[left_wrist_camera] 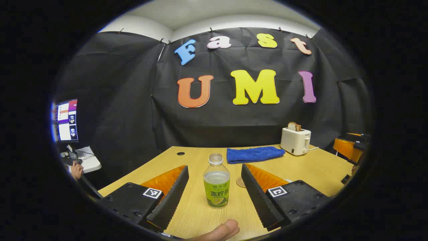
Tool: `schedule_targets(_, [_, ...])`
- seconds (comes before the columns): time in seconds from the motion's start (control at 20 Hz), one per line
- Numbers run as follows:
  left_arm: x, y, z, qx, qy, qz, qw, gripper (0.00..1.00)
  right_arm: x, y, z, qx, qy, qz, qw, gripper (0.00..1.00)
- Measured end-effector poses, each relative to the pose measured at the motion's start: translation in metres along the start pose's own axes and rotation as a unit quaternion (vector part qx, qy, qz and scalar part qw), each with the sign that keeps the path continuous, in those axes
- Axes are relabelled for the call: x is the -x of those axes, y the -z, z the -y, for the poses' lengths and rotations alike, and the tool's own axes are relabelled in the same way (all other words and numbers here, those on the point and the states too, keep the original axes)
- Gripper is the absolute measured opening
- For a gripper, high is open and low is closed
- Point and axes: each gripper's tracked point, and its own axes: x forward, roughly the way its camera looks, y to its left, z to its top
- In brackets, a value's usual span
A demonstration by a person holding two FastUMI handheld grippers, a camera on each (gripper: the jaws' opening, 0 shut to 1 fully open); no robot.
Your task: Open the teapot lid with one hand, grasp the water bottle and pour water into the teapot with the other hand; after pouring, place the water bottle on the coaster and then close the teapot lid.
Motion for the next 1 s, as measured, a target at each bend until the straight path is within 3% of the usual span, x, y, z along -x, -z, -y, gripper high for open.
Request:
schedule_targets(0.65, [-0.005, 0.003, -0.001, -0.007, 0.003, 0.009, 1.000, 0.99, -0.006, 0.012, -0.022, 0.006, -0.016, 0.005, 1.000, 0.95])
schedule_targets(1.0, [-0.015, 0.014, -0.008, 0.001, -0.002, -0.007, 1.000, 0.99, -0.022, 0.034, -0.034, 0.045, -0.032, -0.005, 0.998, 0.95])
